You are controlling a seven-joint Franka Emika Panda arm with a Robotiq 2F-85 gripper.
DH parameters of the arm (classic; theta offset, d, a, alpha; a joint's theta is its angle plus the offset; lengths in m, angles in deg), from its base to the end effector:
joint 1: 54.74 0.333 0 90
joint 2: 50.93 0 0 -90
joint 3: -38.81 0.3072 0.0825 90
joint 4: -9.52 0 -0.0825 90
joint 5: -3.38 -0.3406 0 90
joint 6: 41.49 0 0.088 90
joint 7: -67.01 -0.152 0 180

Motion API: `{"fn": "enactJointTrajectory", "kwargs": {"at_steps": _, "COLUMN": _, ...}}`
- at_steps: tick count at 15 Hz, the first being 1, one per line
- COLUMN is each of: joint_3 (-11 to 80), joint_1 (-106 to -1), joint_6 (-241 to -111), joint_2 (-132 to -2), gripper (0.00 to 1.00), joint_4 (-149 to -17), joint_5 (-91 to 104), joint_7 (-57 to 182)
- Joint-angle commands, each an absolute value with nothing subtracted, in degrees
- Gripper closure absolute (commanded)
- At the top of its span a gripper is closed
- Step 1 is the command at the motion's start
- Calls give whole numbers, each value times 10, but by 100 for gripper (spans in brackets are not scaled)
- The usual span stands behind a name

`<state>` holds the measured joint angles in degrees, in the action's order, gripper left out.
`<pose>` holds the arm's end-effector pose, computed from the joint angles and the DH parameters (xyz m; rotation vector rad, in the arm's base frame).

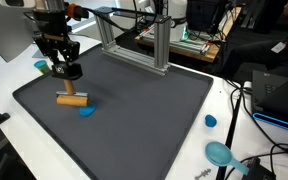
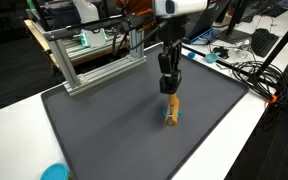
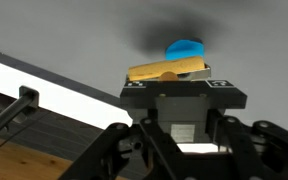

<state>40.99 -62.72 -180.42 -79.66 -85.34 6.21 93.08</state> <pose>0.6706 -0.0727 0.3199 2.9707 0.5705 0.3842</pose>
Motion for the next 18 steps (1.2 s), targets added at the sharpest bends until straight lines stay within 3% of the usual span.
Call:
{"fn": "enactJointTrajectory", "kwargs": {"at_steps": 1, "joint_3": 425, "joint_1": -633, "joint_6": -1819, "joint_2": -804, "gripper": 78, "joint_4": -858, "joint_5": 37, "joint_7": 933}}
{"fn": "enactJointTrajectory", "kwargs": {"at_steps": 18, "joint_3": 454, "joint_1": -663, "joint_6": -1788, "joint_2": -867, "gripper": 78, "joint_4": -804, "joint_5": -26, "joint_7": 958}}
